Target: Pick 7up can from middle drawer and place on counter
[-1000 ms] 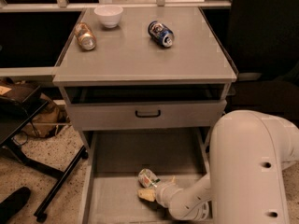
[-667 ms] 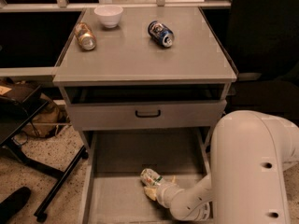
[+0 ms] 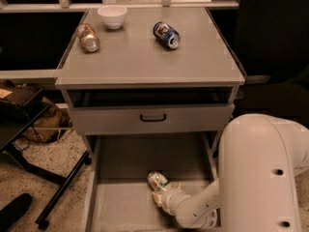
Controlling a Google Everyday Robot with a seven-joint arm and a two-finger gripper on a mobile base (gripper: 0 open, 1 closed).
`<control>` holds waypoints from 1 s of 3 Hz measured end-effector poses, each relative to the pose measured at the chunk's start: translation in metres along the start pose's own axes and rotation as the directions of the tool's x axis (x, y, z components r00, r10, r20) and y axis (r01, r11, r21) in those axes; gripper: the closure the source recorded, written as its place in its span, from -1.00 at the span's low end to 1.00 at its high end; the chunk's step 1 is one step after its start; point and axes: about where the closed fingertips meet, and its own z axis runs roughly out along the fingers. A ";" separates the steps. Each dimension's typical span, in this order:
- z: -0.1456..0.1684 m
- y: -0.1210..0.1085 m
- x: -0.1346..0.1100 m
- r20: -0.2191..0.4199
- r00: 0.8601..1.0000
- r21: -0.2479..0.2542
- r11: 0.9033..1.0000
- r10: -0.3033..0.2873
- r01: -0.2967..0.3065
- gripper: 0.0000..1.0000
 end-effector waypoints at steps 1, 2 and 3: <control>-0.026 0.004 -0.033 0.031 1.000 -0.029 1.000 0.001 0.000 1.00; -0.103 0.012 -0.114 0.113 0.994 -0.075 0.997 0.002 0.007 1.00; -0.103 0.012 -0.114 0.113 0.994 -0.075 0.997 0.001 0.007 1.00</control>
Offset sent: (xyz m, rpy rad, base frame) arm 0.0372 -0.0128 0.2676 0.1900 -0.1759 0.0472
